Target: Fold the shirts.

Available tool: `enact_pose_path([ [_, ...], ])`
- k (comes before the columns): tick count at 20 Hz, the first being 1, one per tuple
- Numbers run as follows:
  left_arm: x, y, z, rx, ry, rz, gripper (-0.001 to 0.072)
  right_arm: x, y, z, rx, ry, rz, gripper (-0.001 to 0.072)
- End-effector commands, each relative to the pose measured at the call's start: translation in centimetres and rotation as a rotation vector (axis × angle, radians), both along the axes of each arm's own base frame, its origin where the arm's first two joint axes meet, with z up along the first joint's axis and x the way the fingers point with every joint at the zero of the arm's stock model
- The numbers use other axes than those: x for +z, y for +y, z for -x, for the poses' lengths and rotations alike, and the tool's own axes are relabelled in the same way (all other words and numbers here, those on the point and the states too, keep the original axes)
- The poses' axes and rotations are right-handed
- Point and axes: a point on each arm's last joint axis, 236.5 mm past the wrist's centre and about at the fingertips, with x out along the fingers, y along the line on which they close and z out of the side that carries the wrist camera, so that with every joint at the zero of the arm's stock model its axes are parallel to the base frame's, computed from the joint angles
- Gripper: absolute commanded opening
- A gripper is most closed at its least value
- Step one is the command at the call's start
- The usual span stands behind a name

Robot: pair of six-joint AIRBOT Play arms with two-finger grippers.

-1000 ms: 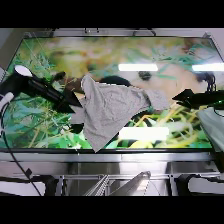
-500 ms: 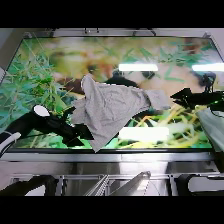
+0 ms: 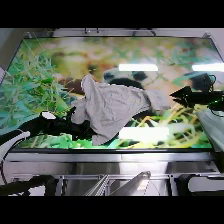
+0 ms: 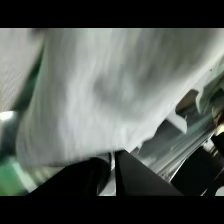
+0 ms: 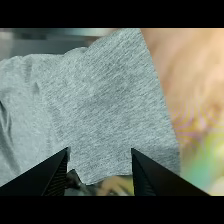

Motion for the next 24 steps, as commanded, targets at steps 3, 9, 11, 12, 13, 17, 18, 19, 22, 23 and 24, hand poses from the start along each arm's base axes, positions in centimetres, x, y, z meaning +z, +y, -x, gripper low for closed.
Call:
enact_pose_path([
  [3,3.3,-1.2,-4.9,-0.027,-0.155,0.050,0.0024,-1.7,-0.6,-0.3,-0.050,0.053,-0.008,0.0438],
  [9,5.1,-1.5,-4.2,-0.069,-0.170,0.081,0.0024,-7.2,-0.1,0.9,-0.060,0.192,-0.067,0.0432],
  [11,5.3,-1.7,-3.9,-0.077,-0.162,0.091,0.0024,-7.6,0.7,1.3,-0.034,0.209,-0.091,0.0319],
  [12,5.3,-1.7,-3.8,-0.078,-0.160,0.093,0.0024,-7.6,1.2,1.4,-0.020,0.212,-0.094,0.0322],
  [13,5.4,-1.7,-3.8,-0.078,-0.160,0.095,0.0025,-7.6,1.8,1.4,-0.006,0.213,-0.093,0.0322],
  [17,5.4,-1.8,-3.9,-0.074,-0.162,0.099,0.0025,-7.4,5.8,1.3,0.082,0.208,-0.091,0.0277],
  [18,5.5,-1.8,-4.0,-0.075,-0.166,0.101,0.0025,-7.1,6.8,1.1,0.102,0.199,-0.092,0.0190],
  [19,5.5,-1.8,-4.0,-0.076,-0.166,0.101,0.0024,-6.5,7.9,0.8,0.127,0.183,-0.097,0.0098],
  [22,7.4,-2.7,-4.6,-0.077,-0.202,0.180,0.0024,-1.9,10.8,-0.3,0.237,0.069,-0.187,0.0015],
  [23,10.1,-3.5,-5.5,-0.073,-0.250,0.272,0.0024,1.5,11.4,-1.0,0.260,-0.003,-0.242,0.0014],
  [24,14.4,-4.0,-7.0,-0.058,-0.323,0.397,0.0023,5.5,11.3,-1.8,0.266,-0.087,-0.283,0.0014],
])
